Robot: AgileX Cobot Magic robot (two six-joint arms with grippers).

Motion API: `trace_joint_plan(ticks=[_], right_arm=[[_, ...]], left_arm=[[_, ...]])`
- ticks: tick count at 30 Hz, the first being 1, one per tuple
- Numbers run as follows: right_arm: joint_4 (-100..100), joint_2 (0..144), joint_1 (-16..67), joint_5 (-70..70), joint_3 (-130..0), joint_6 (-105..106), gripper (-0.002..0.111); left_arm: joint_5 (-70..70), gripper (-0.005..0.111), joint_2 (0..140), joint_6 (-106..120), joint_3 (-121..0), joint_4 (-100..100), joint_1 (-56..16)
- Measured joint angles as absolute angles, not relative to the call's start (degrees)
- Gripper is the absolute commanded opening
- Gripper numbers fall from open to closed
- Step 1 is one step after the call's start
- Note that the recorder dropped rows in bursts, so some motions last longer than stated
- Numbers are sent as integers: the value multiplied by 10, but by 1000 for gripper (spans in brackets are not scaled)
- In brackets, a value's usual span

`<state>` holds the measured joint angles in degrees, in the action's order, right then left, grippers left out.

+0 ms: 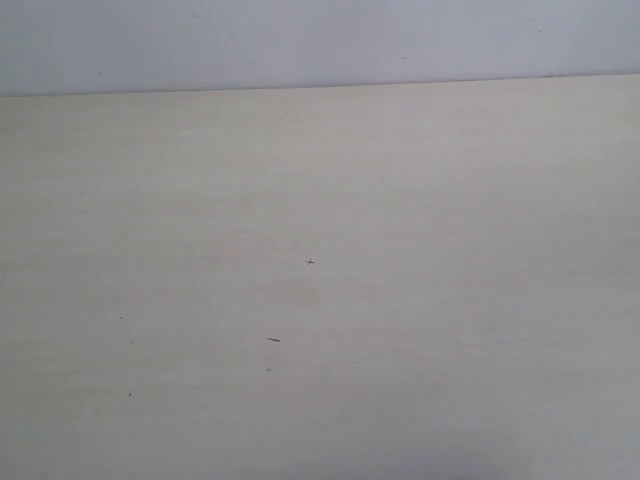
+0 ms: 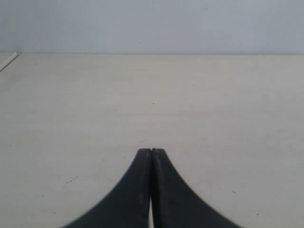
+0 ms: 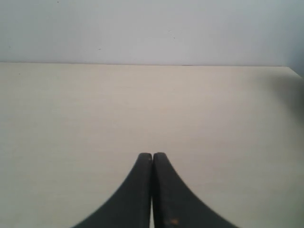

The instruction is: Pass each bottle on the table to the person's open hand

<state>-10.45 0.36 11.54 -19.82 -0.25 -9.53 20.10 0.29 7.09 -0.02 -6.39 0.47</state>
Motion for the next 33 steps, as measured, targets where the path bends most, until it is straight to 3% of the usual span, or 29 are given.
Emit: trace_joint_plan(ticks=[33], right_arm=[[-105,4,115,-198,-2,-95,0]], left_arm=[[201,0,3,71,0,-64,5]])
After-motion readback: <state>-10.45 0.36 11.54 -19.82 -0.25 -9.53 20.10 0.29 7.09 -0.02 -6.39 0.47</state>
